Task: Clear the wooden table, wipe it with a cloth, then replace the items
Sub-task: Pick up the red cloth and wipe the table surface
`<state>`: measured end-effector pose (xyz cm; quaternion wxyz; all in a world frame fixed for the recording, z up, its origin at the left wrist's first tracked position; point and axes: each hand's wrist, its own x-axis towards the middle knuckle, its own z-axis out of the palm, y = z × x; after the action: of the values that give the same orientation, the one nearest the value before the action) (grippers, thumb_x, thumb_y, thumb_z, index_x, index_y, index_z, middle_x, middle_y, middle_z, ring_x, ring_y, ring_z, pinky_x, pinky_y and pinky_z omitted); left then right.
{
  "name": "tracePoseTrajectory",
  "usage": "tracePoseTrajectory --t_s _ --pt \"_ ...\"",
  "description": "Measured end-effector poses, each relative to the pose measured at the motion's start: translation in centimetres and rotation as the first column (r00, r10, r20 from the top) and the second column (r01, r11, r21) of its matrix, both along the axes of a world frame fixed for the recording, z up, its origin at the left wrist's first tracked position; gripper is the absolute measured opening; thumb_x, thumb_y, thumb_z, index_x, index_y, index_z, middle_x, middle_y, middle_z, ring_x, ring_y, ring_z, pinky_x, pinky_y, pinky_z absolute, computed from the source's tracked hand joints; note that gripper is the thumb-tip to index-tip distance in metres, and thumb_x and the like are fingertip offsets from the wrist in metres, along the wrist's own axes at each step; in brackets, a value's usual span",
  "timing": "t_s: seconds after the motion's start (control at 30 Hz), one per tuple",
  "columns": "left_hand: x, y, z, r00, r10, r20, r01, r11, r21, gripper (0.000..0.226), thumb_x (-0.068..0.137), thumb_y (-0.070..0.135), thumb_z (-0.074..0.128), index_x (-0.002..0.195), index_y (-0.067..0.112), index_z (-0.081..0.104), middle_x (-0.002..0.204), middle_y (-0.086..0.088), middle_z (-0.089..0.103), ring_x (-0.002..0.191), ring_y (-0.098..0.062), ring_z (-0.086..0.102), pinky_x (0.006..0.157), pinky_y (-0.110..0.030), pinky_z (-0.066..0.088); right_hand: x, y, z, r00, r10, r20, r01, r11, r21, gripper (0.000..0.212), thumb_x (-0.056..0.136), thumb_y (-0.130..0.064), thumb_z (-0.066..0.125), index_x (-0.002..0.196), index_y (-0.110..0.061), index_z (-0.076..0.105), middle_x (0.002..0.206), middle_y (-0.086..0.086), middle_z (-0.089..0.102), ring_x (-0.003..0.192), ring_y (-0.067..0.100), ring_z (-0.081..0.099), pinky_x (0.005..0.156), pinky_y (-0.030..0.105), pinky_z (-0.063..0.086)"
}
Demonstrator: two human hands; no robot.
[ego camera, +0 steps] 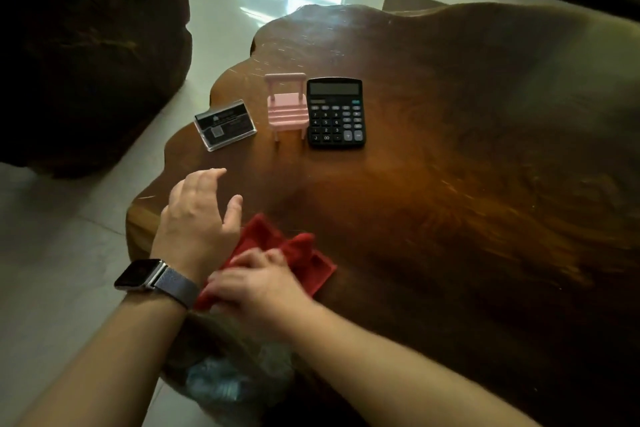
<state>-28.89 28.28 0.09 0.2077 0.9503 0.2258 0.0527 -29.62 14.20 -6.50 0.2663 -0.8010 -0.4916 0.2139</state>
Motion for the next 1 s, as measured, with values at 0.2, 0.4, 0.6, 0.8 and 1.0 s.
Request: tracePoseTrajectory --t_s 0.2,0.4,0.6,0.8,1.0 --pt "0.2 -1.1 0.9 0.998 -0.037 -0.049 0.038 0.999 0.028 0.046 0.092 0.037 0.055 0.134 0.019 0.046 0.133 -0.008 0.054 0.123 -0.031 0.048 0.096 -0.053 0.047 -4.6 -1.2 0.5 0.975 0.107 -0.197 -0.099 0.994 0.049 0.041 0.103 -0.025 0.055 0.143 -0.032 0.053 0.144 -0.003 0.056 0.112 0.027 0.043 0.088 0.044 0.035" --pt "3.2 -4.9 1.6 0.987 -0.138 -0.081 0.137 0.99 -0.015 0.046 0.089 0.033 0.061 0.13 0.015 0.053 0.128 -0.011 0.056 0.12 -0.034 0.049 0.098 -0.053 0.044 1.5 -10.9 2.5 0.86 -0.479 -0.177 0.51 0.821 0.254 0.032 0.099 -0.034 0.054 0.13 -0.031 0.065 0.126 -0.011 0.068 0.105 0.024 0.058 0.087 0.05 0.045" --pt "7.5 -11.9 1.6 0.949 -0.301 -0.091 0.298 0.953 -0.047 0.052 0.088 0.044 0.061 0.131 0.018 0.052 0.131 -0.006 0.054 0.122 -0.027 0.048 0.098 -0.049 0.046 10.3 -29.2 2.7 0.38 -0.897 0.225 0.887 0.422 0.186 0.036 0.097 -0.035 0.055 0.131 -0.03 0.066 0.122 -0.005 0.071 0.102 0.03 0.059 0.087 0.051 0.049" --pt "10.0 -16.0 0.2 0.929 -0.361 -0.087 0.359 0.933 -0.038 0.054 0.087 0.043 0.063 0.133 0.018 0.052 0.133 -0.005 0.054 0.125 -0.027 0.047 0.099 -0.047 0.046 15.5 -40.7 -1.1 -0.191 -0.923 0.335 0.965 -0.238 -0.107 0.04 0.103 -0.047 0.046 0.14 -0.036 0.055 0.145 0.001 0.055 0.127 0.037 0.043 0.098 0.054 0.036" --pt "10.2 -14.4 -1.5 0.933 -0.343 -0.109 0.344 0.939 -0.014 0.062 0.085 0.043 0.066 0.139 0.018 0.048 0.139 -0.007 0.051 0.131 -0.027 0.044 0.103 -0.048 0.043 19.1 -36.2 -2.4 0.033 -0.912 0.408 0.988 -0.032 -0.15 0.041 0.101 -0.051 0.045 0.14 -0.043 0.053 0.151 -0.003 0.048 0.129 0.032 0.039 0.096 0.055 0.036"
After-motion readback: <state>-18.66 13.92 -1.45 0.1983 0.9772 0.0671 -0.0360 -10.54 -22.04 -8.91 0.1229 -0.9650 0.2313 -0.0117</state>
